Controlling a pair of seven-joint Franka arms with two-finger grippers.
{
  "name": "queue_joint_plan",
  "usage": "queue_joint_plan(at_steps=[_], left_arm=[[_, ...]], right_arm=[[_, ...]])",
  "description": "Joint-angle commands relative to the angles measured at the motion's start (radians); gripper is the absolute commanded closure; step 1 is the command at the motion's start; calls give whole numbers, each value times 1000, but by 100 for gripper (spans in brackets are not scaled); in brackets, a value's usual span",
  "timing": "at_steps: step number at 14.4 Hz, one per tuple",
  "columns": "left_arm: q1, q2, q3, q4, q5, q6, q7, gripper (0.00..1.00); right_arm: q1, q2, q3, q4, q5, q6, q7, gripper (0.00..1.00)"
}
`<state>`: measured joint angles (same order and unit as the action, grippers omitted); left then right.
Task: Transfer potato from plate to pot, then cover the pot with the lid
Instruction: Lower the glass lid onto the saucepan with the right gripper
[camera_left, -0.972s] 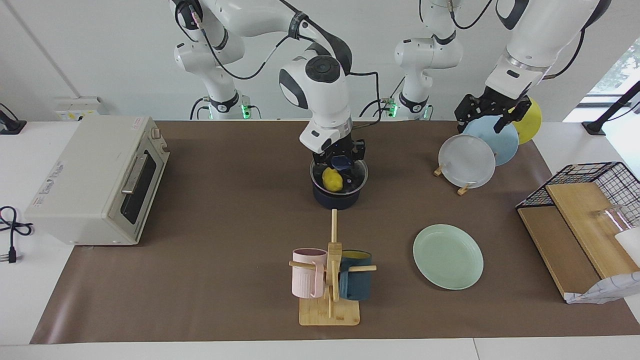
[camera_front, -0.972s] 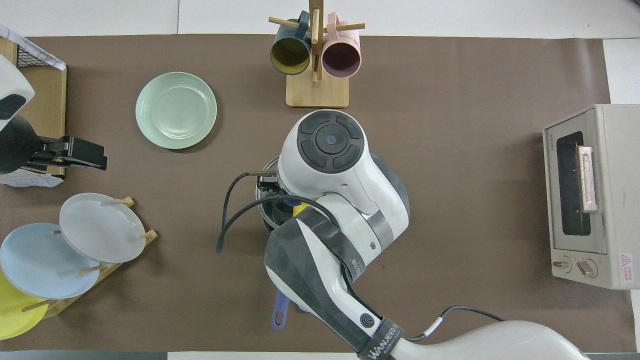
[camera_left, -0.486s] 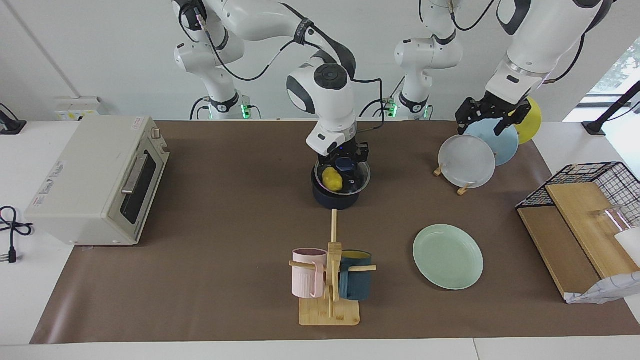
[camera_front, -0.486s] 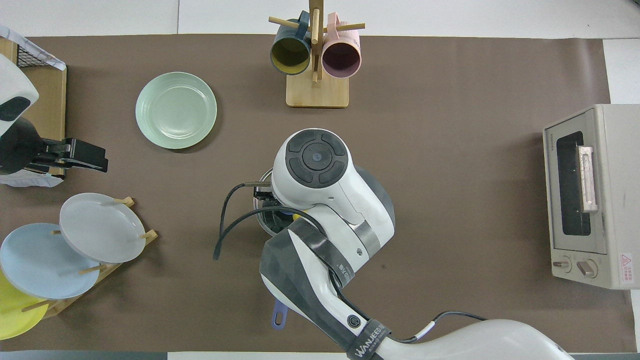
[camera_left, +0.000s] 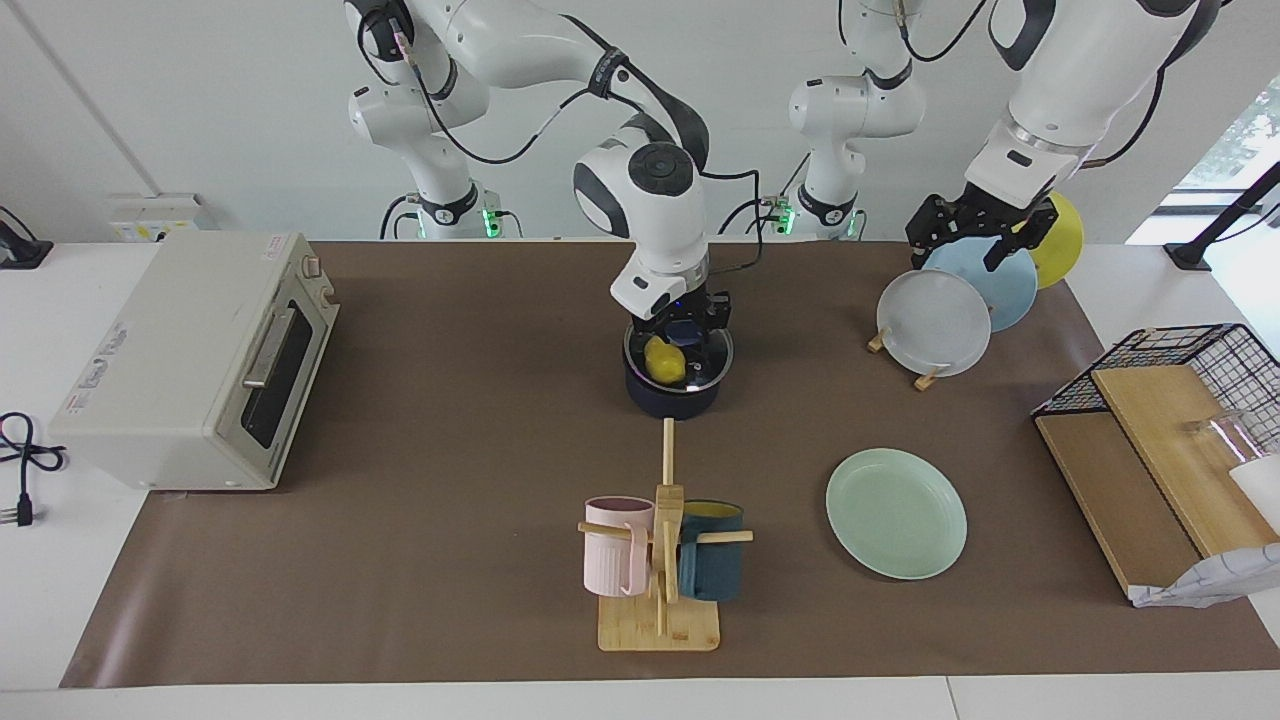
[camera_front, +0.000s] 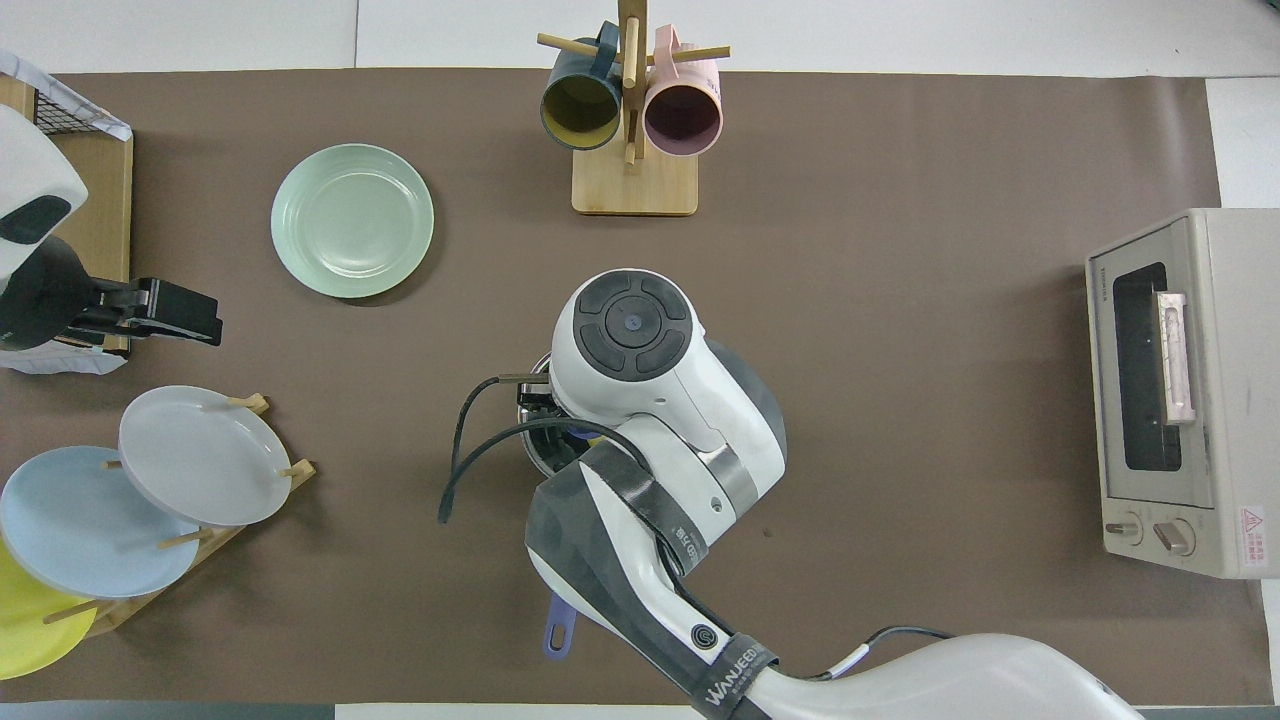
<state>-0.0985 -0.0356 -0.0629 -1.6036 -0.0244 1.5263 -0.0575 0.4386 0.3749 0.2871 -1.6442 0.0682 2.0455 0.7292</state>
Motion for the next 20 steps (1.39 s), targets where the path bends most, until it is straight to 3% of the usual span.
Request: queue_joint_plan(at_steps=[1, 17, 20], left_arm=[[5, -12, -3, -9, -11, -2, 16, 0], [-26, -15, -3, -13, -12, -5, 15, 0], [-26, -15, -3, -13, -12, -3, 15, 0]], right_arm=[[-6, -21, 6, -29, -4, 24, 21, 60], [-3, -21, 9, -58, 7, 64, 48, 60], [-3, -24, 9, -66, 7, 65, 53, 55]])
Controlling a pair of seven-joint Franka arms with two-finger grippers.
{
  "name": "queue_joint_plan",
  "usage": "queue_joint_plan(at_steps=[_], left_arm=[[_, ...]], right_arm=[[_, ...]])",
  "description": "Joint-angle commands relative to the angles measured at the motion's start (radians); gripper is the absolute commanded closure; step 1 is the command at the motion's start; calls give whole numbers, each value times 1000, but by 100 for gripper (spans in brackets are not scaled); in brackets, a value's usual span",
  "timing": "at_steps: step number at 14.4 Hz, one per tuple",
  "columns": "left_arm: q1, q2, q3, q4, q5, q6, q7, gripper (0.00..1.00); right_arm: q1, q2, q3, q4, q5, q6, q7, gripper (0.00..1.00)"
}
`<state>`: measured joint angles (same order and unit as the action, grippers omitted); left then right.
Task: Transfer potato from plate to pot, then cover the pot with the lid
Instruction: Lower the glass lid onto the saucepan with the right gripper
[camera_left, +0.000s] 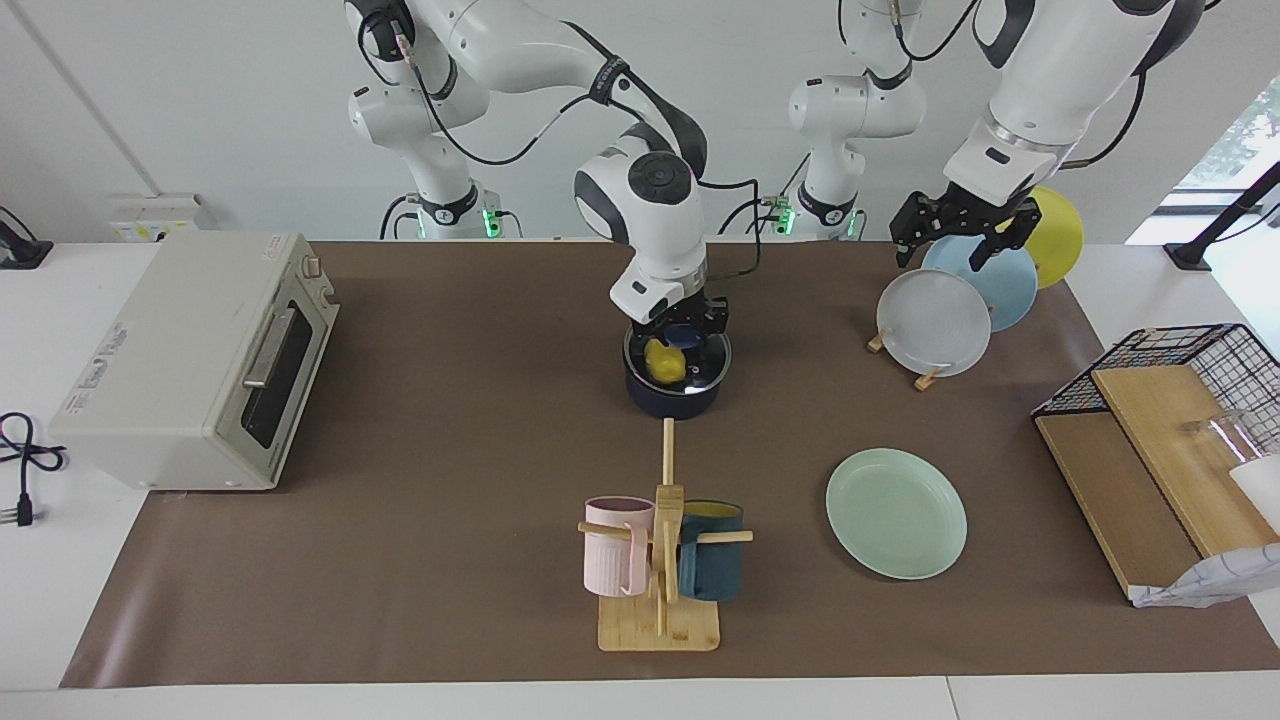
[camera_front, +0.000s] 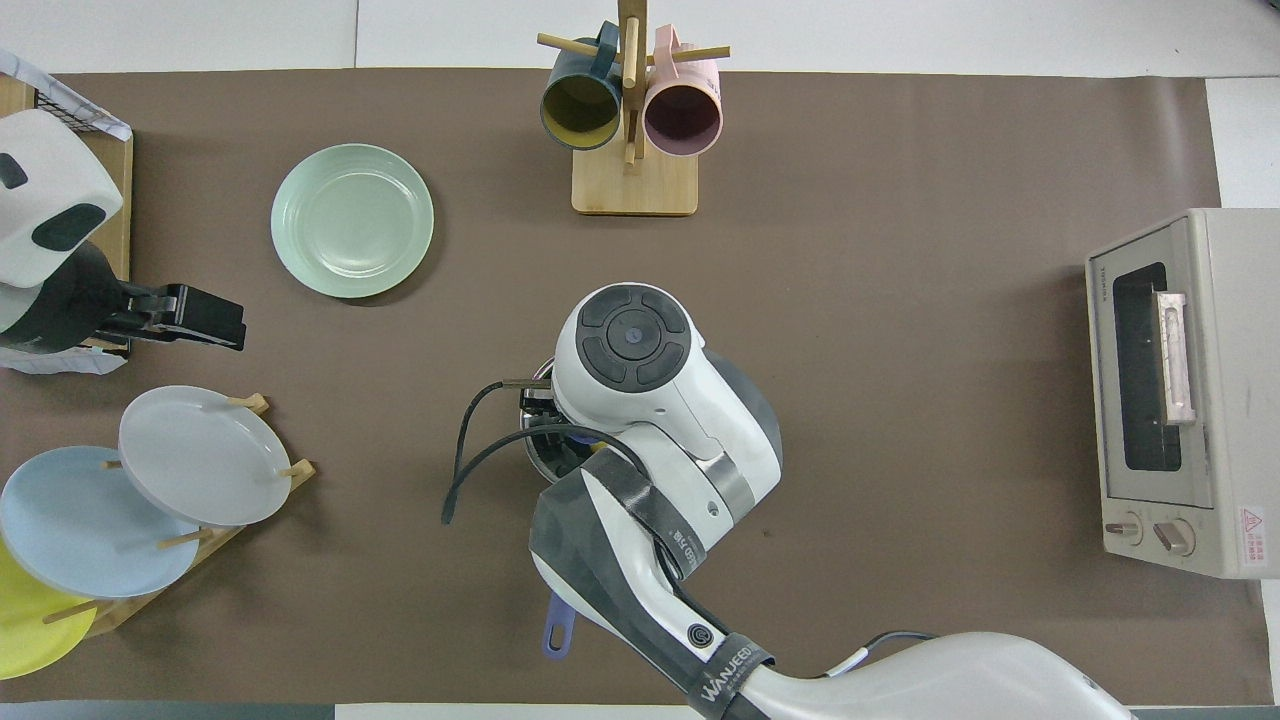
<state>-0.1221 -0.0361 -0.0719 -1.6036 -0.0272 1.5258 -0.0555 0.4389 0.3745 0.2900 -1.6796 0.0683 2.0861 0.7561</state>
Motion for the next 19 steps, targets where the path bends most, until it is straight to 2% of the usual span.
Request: queue_joint_plan(at_steps=[1, 4, 5, 6, 13, 16, 19], left_arm=[[-2, -15, 6, -13, -10, -3, 11, 0], [-2, -15, 7, -13, -10, -4, 11, 0], [-2, -15, 7, -13, -10, -3, 11, 0], [-1, -15, 7, -13, -10, -3, 11, 0], [4, -15, 7, -13, -10, -1, 11, 0], [-2, -13, 7, -12, -10, 2, 2, 0], [-2, -13, 7, -10, -10, 5, 3, 0]], right_arm=[[-3, -23, 6, -35, 7, 34, 28, 49], [-3, -31, 6, -60, 7, 57, 26, 42], [-3, -31, 6, -60, 7, 57, 26, 36], [-3, -31, 6, -60, 7, 57, 28, 23], [-6, -31, 5, -46, -2, 43, 25, 19], [-23, -42, 0, -25, -7, 19, 9, 6], [-66, -48, -3, 43, -41, -64, -20, 0]])
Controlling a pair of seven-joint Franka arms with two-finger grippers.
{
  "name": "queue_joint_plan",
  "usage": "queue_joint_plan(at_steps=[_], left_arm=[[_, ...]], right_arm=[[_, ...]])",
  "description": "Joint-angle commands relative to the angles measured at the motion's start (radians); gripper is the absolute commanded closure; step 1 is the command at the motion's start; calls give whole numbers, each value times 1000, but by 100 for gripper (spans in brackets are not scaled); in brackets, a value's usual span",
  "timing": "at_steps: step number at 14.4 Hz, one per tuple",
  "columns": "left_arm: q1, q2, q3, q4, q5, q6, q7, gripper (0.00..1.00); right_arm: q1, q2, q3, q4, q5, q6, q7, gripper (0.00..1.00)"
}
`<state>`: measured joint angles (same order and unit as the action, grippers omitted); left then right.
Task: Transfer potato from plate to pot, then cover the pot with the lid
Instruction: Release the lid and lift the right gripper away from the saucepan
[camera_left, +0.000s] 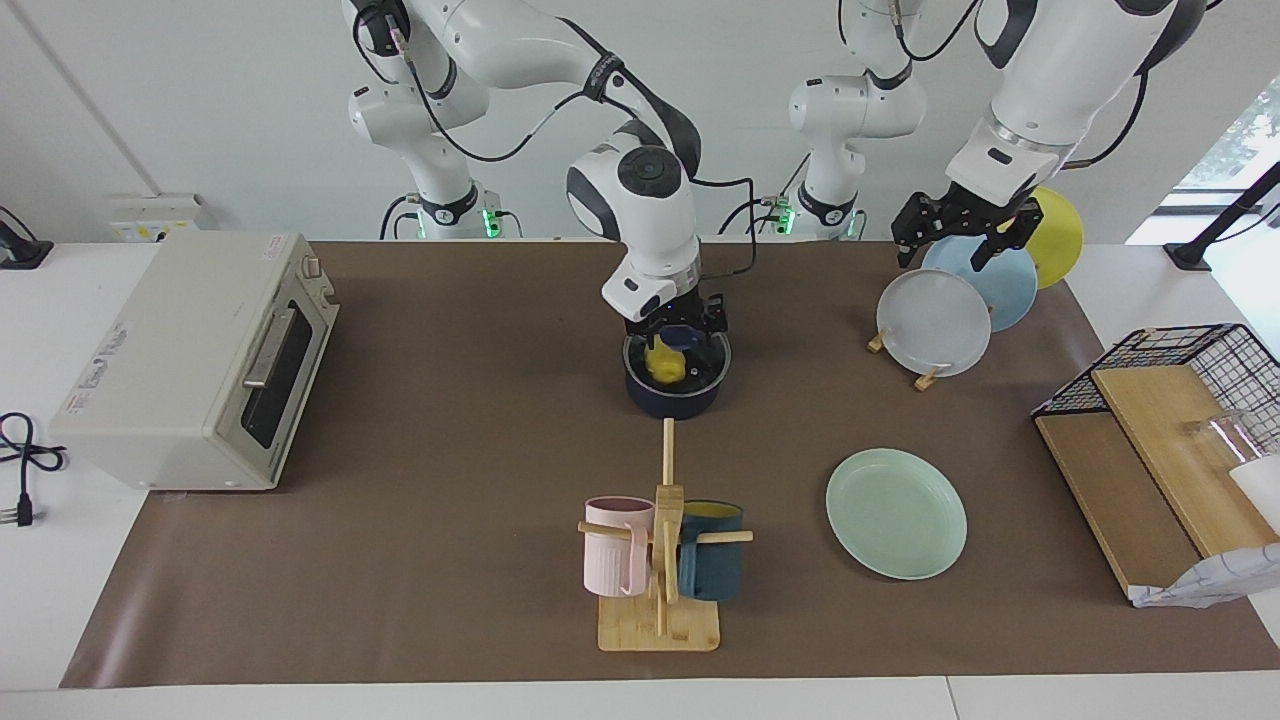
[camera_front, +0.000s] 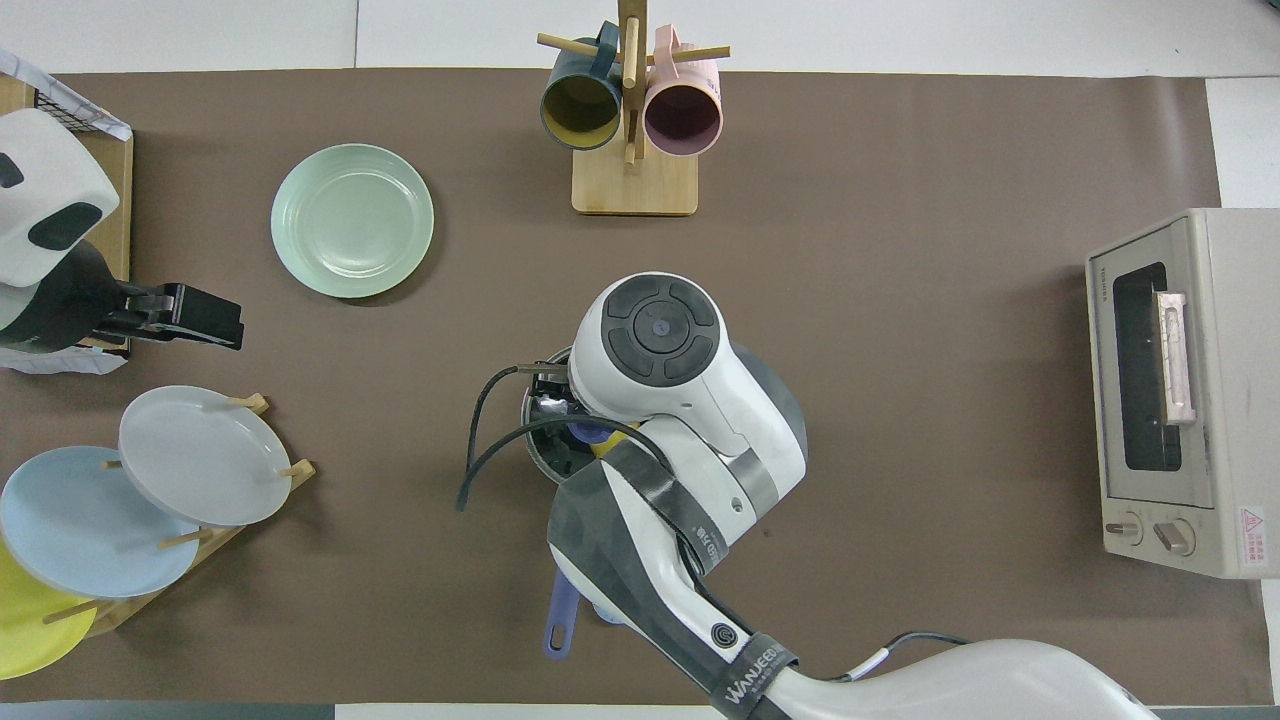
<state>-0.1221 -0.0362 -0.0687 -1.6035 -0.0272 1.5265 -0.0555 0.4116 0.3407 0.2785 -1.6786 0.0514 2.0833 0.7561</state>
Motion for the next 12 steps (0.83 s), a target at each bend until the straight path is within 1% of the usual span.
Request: queue_joint_plan(at_steps=[1, 4, 5, 7, 12], left_arm=[[4, -13, 6, -13, -10, 9, 3, 0], [10, -13, 6, -13, -10, 30, 3, 0], [10, -11, 7, -12, -10, 38, -1, 0], [10, -11, 7, -15, -10, 52, -1, 0], [10, -11, 9, -15, -10, 57, 0, 0]], right_arm=[[-53, -15, 8, 65, -27, -93, -35, 0], [-118, -41, 7, 120, -27, -164, -144, 0], [-155, -57, 8, 137, -27, -210, -188, 0], [-227, -101, 8, 158, -25, -294, -277, 0], [-388, -221, 5, 163, -25, -477, -438, 0]])
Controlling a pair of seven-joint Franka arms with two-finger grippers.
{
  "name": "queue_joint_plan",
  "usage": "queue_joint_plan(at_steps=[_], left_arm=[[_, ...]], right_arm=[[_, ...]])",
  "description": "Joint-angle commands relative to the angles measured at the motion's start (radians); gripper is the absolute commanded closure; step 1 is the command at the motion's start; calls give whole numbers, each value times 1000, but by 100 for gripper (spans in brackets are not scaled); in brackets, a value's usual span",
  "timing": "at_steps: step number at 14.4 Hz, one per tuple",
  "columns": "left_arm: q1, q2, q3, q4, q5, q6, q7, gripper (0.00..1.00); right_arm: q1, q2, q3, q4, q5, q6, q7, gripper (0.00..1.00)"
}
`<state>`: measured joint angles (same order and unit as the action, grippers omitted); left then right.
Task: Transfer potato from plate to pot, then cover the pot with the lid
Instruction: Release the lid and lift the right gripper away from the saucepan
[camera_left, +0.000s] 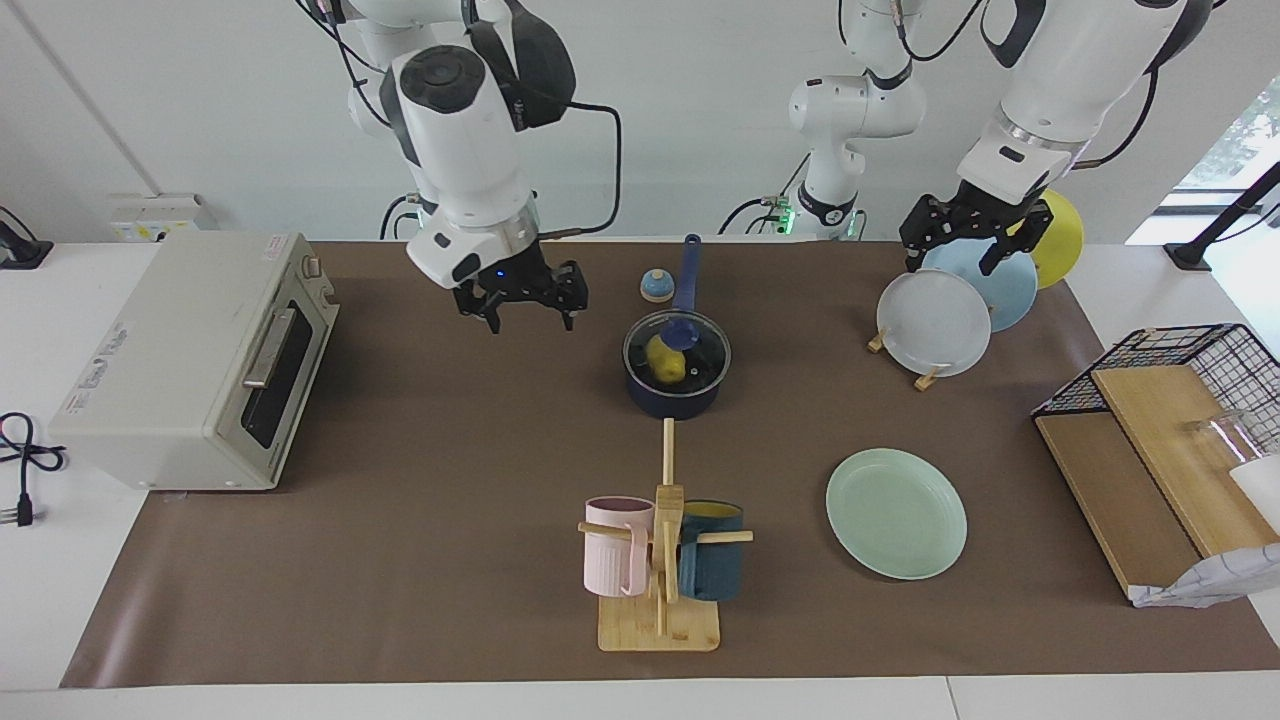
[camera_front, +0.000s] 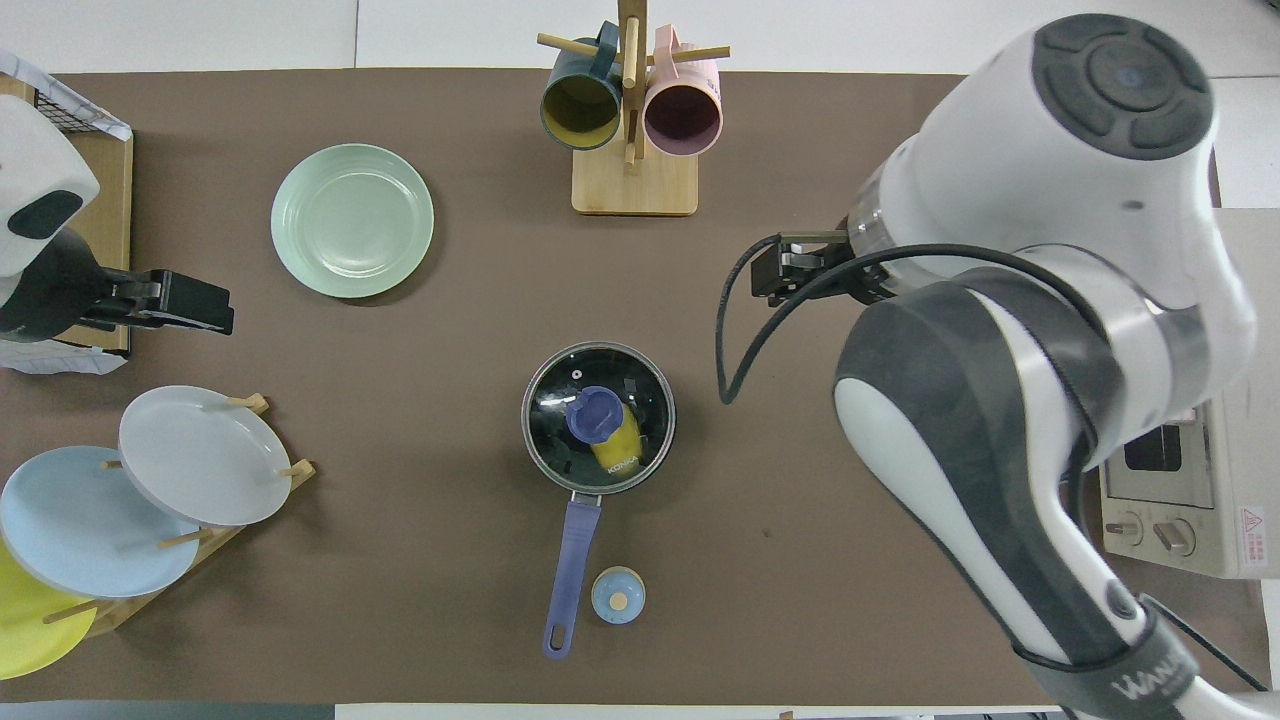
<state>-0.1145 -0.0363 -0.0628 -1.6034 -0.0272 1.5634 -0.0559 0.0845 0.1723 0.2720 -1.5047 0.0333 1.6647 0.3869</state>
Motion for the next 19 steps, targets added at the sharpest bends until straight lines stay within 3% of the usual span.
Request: queue_joint_plan(at_steps=[1, 3, 5, 9, 11, 19], left_arm=[[3, -11, 3, -15, -10, 23, 2, 0], [3, -11, 3, -15, -10, 27, 5, 0], [4, -11, 3, -16, -10, 26, 8, 0], [1, -13, 1, -16, -10, 18, 8, 0], [-4, -13, 1, -16, -10, 17, 5, 0], [-4, -14, 1, -24, -10, 6, 5, 0]], right_arm=[[-99, -75, 12, -11, -7, -98, -109, 0], [-155, -131, 9, -23, -9, -166, -204, 0], [-144, -171, -37, -52, -35, -195, -253, 0], [-77, -177, -181, -81, -19, -177, -313, 0], [-71, -194, -197, -106, -26, -119, -445, 0], [-80, -198, -241, -109, -69, -175, -488, 0]])
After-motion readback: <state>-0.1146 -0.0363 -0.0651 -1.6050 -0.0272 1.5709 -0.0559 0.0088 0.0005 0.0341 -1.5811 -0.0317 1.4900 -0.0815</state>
